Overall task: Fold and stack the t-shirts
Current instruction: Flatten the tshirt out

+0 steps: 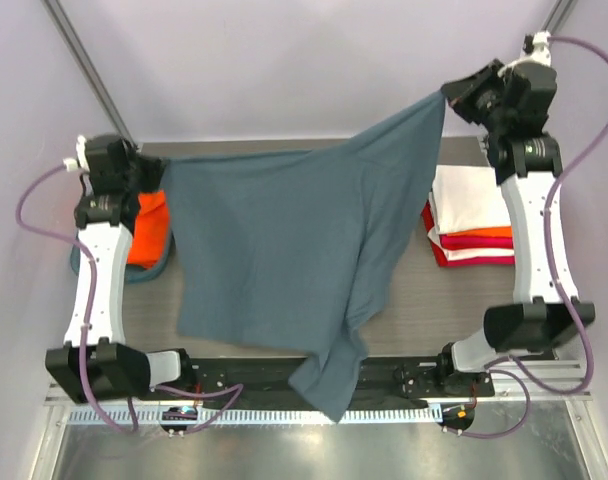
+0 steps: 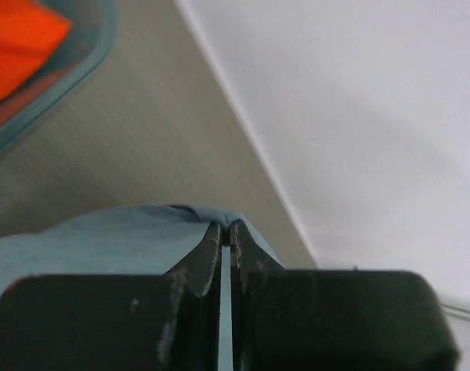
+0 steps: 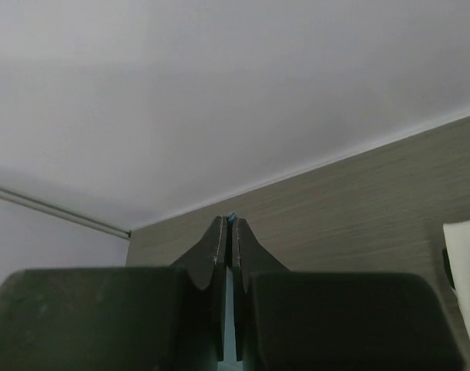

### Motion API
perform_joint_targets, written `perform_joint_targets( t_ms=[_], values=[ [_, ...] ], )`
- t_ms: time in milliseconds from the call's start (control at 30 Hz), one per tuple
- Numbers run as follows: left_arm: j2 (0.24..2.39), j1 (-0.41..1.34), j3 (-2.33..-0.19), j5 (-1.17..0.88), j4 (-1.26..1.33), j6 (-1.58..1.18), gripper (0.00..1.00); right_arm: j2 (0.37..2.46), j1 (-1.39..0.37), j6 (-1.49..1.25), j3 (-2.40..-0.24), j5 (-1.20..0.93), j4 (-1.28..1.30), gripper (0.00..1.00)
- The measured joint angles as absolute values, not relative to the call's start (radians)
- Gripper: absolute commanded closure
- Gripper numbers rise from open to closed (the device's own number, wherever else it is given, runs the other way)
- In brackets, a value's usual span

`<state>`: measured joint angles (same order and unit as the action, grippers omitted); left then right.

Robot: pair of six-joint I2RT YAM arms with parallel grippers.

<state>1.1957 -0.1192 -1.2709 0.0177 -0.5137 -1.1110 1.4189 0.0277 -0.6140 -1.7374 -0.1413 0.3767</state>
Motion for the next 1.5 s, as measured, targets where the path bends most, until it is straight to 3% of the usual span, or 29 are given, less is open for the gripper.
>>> perform_joint_targets(
  t_ms=[300, 400, 533, 933, 1300, 1500],
  values=[
    [1.555, -0.118, -1.993, -0.044, -0.461, -1.123, 1.00, 1.803, 0.076, -0.710, -2.565, -0.223, 0.410, 0.99],
    [1.604, -0.118, -2.114, -0.057, -0.418, -1.126, 1.00, 1.779, 0.134, -0.757, -2.606, -0.280, 0.324, 0.99],
    [1.597, -0.120, -2.034, -0.076, -0.341, -1.131, 1.00, 1.627, 0.172, -0.773, -2.305, -0.336, 0.191, 0.99],
    [1.493, -0.127, -1.189, -0.082, -0.224, -1.118, 1.00, 1.306, 0.173, -0.737, -1.208, -0.345, 0.128, 0.99],
    [1.299, -0.129, -0.844, -0.095, -0.195, -1.114, 1.00, 0.950, 0.175, -0.692, -0.813, -0.334, 0.202, 0.99],
    [1.208, -0.133, -0.714, -0.089, -0.239, -1.098, 1.00, 0.772, 0.177, -0.637, -0.751, -0.327, 0.372, 0.99]
  ],
)
